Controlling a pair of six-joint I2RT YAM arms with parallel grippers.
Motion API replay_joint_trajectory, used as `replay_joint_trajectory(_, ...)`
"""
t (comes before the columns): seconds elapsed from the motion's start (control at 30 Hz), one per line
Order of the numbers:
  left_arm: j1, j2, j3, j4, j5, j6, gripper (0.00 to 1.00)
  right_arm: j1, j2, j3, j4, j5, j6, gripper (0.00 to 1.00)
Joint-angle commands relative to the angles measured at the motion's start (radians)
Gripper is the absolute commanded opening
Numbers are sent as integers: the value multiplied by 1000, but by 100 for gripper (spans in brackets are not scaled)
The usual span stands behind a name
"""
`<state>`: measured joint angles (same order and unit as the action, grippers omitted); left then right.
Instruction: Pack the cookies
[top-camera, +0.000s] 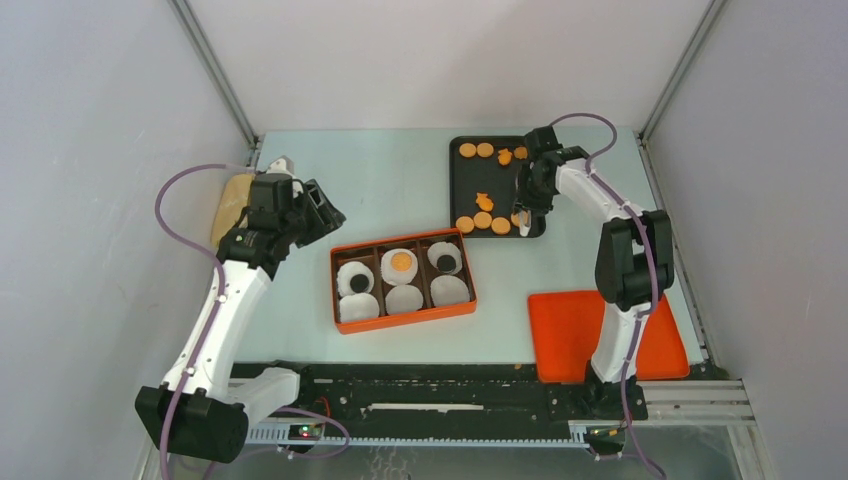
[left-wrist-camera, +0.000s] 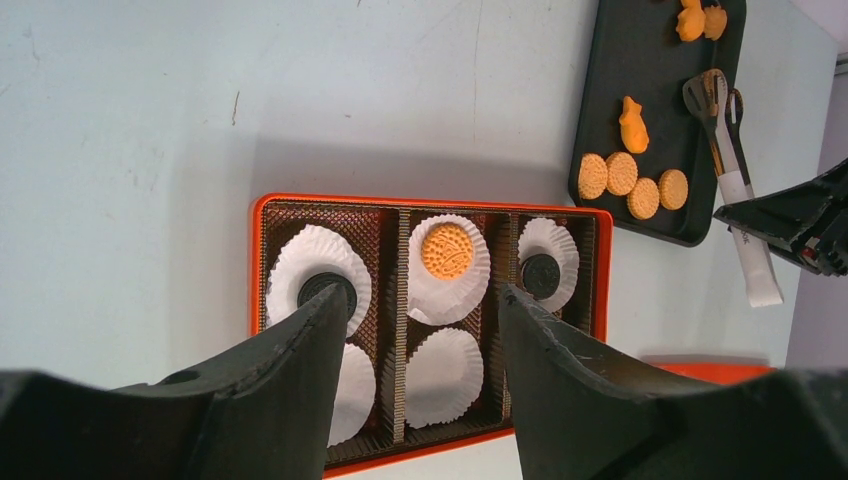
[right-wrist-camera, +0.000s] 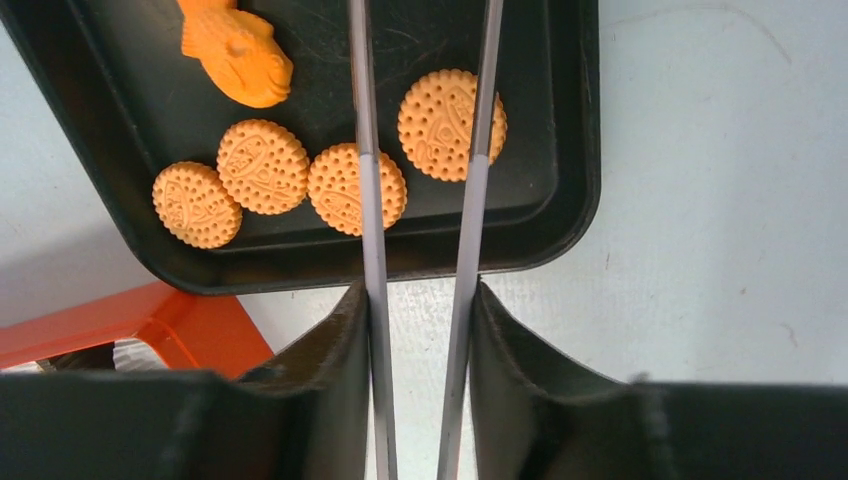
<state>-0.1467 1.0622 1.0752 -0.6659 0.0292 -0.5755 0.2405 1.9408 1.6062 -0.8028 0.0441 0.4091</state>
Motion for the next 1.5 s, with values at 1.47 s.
replay_joint_trajectory(1.47,141,-34,22,-37,11,7,60,946,-399,-192,37,-174,-172,10)
